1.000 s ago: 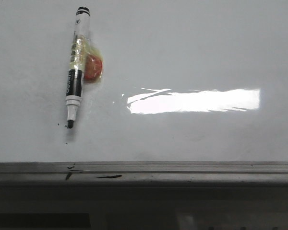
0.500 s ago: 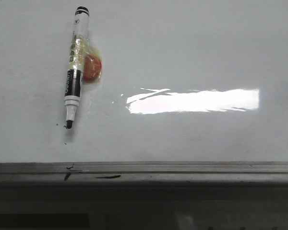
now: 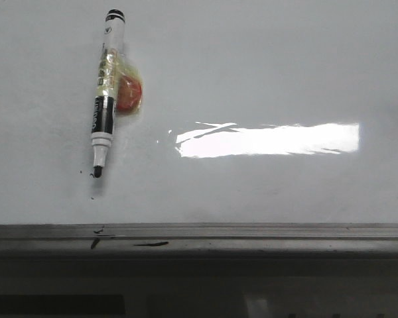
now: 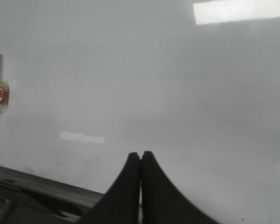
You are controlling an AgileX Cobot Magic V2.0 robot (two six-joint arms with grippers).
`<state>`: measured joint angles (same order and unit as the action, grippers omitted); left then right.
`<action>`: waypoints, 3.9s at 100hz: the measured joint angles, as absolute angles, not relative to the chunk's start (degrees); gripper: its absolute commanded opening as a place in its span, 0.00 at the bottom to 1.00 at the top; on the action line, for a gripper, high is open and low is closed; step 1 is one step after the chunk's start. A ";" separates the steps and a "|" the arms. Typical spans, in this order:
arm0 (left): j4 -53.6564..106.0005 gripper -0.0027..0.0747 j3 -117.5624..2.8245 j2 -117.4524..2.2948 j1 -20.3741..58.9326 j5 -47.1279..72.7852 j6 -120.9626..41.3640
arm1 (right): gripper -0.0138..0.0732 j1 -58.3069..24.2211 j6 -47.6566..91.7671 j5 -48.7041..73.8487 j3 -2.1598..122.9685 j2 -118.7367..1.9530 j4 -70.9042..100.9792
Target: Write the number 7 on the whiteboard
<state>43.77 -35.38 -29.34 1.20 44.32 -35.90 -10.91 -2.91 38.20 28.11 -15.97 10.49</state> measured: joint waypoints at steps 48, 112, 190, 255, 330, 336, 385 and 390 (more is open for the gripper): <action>24.17 0.47 -39.25 -48.21 25.33 38.56 -30.03 | 0.36 -10.91 -2.91 38.74 28.28 -15.97 11.42; 42.91 0.47 -39.60 -65.77 37.54 18.76 -22.68 | 0.60 -10.91 -2.91 38.14 28.28 -15.97 12.39; 46.27 0.01 -41.17 -73.06 38.52 21.53 -22.93 | 0.60 -10.91 -2.07 33.23 28.37 -15.97 15.19; 43.13 0.01 -40.04 -65.96 49.78 35.01 -70.20 | 0.62 -20.53 64.83 45.86 29.53 -22.08 60.92; 42.91 0.01 -40.04 -65.96 49.78 35.23 -71.77 | 0.69 -32.29 88.16 40.86 29.78 -48.19 80.49; 42.91 0.01 -40.04 -65.96 49.78 35.23 -71.77 | 0.69 -32.29 88.73 40.72 30.53 -49.40 81.18; 42.91 0.01 -40.04 -65.96 49.78 35.23 -71.77 | 0.69 -34.93 90.49 40.72 35.17 -57.80 82.73; 42.91 0.01 -40.04 -65.96 49.78 35.23 -71.84 | 0.69 -34.93 90.57 40.72 35.17 -58.13 82.35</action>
